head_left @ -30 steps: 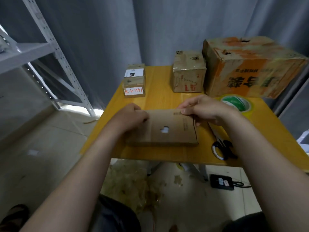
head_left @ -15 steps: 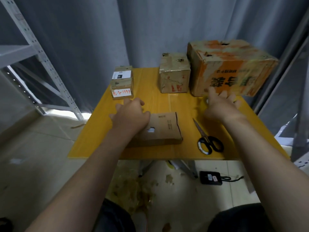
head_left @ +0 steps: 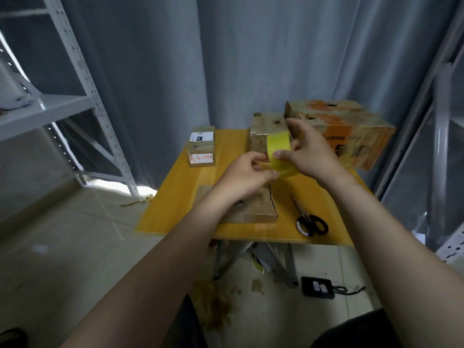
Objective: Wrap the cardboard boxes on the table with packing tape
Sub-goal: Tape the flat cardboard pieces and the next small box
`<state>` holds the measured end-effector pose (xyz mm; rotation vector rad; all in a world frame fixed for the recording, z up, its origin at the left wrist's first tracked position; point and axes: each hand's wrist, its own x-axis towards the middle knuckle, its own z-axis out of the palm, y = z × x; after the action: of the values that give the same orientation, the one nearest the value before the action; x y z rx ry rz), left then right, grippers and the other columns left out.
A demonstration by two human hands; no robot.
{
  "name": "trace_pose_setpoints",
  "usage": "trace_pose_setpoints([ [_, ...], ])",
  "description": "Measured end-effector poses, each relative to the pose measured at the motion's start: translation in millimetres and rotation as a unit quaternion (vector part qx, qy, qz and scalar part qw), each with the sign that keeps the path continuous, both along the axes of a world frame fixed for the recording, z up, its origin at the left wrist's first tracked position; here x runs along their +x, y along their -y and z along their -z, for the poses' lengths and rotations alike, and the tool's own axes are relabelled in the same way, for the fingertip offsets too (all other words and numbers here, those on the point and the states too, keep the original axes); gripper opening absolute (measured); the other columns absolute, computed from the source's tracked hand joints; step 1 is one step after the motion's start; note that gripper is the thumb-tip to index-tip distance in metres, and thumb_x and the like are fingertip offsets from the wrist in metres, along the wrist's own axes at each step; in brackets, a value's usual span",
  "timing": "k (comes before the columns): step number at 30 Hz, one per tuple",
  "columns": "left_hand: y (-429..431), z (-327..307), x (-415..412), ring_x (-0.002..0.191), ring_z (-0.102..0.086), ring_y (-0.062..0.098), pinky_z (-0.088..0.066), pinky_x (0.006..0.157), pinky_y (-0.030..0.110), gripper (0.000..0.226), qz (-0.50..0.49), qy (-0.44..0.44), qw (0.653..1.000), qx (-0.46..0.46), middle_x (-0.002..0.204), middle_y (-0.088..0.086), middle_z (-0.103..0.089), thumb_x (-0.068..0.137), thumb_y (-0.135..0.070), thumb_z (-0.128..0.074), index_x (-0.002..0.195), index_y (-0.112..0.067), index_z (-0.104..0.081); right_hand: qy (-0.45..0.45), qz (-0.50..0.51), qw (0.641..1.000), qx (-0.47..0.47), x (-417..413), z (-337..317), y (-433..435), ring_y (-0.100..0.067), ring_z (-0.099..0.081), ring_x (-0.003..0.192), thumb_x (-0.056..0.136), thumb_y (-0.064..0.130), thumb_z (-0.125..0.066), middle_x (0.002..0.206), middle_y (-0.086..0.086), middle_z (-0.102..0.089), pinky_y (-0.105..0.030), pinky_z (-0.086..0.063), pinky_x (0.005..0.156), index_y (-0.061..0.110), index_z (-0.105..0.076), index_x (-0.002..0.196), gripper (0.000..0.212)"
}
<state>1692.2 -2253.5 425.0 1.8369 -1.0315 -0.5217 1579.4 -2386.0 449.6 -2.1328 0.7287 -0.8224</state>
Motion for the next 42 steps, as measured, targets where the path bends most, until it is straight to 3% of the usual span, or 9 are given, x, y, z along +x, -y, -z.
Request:
trace_pose_setpoints([
  [4,-15.2,-9.6,-9.1,0.084,-0.066,-0.005,-0.051,0.069,0.020,0.020,-0.023,-0.001,0.997,-0.075,0.093,-0.019,-0.073,0.088,-0.037,-0.080,0.106,-0.037,-0.070,0.012,-0.084,0.993,0.088,-6.8,-26.1,-35.6,-0.022,-0.070,0.073,0.090,0.018,-0.081,0.087,-0.014,-0.076,-0.045,-0.061,0.069,0.024,-0.054,0.146,0.063],
  [7,-30.0,-15.5,-11.3,0.077,-0.065,-0.013,-0.045,0.057,0.005,0.016,-0.043,0.027,0.992,-0.119,0.079,-0.028,-0.073,0.081,-0.036,-0.088,0.085,-0.041,-0.073,-0.010,-0.102,0.990,0.102,-15.3,-36.2,-48.0,-0.015,-0.076,0.073,0.094,0.025,-0.077,0.095,-0.004,-0.077,-0.036,-0.063,0.060,0.028,-0.064,0.132,0.040],
  [12,-46.6,-18.5,-20.9,0.080,-0.071,-0.004,-0.060,0.072,0.022,0.018,-0.047,0.035,0.989,-0.133,0.085,-0.020,-0.077,0.078,-0.039,-0.090,0.087,-0.039,-0.075,0.037,-0.063,0.994,0.083,-24.4,-40.4,-51.8,-0.003,-0.062,0.054,0.095,0.030,-0.076,0.071,0.015,-0.070,-0.023,-0.049,0.044,0.035,-0.077,0.093,0.005],
  [16,-52.3,-17.4,-32.3,0.084,-0.075,0.002,-0.062,0.081,0.032,0.015,-0.007,0.037,0.993,-0.109,0.092,-0.011,-0.080,0.093,-0.037,-0.076,0.104,-0.030,-0.070,0.049,-0.032,0.997,0.052,-25.0,-40.7,-54.8,0.002,-0.049,0.039,0.097,0.022,-0.073,0.051,0.018,-0.063,-0.023,-0.041,0.041,0.024,-0.077,0.084,0.014],
  [22,-57.9,-14.8,-51.3,0.082,-0.077,0.011,-0.062,0.085,0.047,0.026,-0.012,0.035,0.996,-0.081,0.082,-0.012,-0.080,0.102,-0.049,-0.056,0.109,-0.025,-0.062,-0.027,0.009,0.998,-0.059,-20.0,-39.4,-65.8,-0.002,-0.053,0.063,0.098,0.019,-0.070,0.075,0.011,-0.062,-0.025,-0.039,0.058,0.020,-0.071,0.077,0.021],
  [27,-64.6,-13.5,-53.0,0.069,-0.074,0.005,-0.057,0.076,0.033,0.044,-0.050,0.071,0.996,0.032,0.072,-0.015,-0.077,0.106,-0.056,-0.044,0.117,-0.018,-0.062,-0.008,0.020,0.996,-0.082,-18.0,-40.4,-68.2,0.003,-0.057,0.069,0.096,0.024,-0.073,0.074,0.019,-0.061,-0.017,-0.038,0.058,0.030,-0.063,0.069,0.030],
  [30,-75.3,-0.4,-54.0,0.059,-0.074,0.010,-0.055,0.071,0.033,0.061,-0.046,-0.003,0.996,0.074,0.070,-0.003,-0.078,0.107,-0.058,-0.039,0.130,-0.004,-0.057,-0.011,0.000,0.997,-0.082,-14.7,-40.6,-71.7,-0.002,-0.064,0.073,0.096,0.027,-0.075,0.078,0.015,-0.068,-0.026,-0.050,0.067,0.032,-0.066,0.071,0.026],
  [35,-79.4,20.3,-66.3,0.075,-0.077,0.030,-0.062,0.086,0.055,0.041,0.004,-0.126,0.992,-0.025,0.078,0.012,-0.079,0.111,-0.041,-0.042,0.114,-0.008,-0.065,-0.011,0.005,0.998,-0.055,-15.6,-38.2,-63.7,-0.013,-0.067,0.062,0.099,0.024,-0.070,0.070,0.004,-0.068,-0.033,-0.054,0.062,0.016,-0.074,0.084,0.018],
  [42,-86.0,29.1,-66.7,0.071,-0.078,0.020,-0.064,0.073,0.032,0.050,-0.070,-0.172,0.977,0.100,0.079,0.007,-0.080,0.106,-0.057,-0.043,0.110,-0.012,-0.065,0.018,0.003,1.000,0.004,-14.9,-25.8,-56.3,-0.003,-0.069,0.059,0.099,0.022,-0.071,0.082,0.011,-0.073,-0.019,-0.054,0.051,0.021,-0.076,0.085,0.015],
])
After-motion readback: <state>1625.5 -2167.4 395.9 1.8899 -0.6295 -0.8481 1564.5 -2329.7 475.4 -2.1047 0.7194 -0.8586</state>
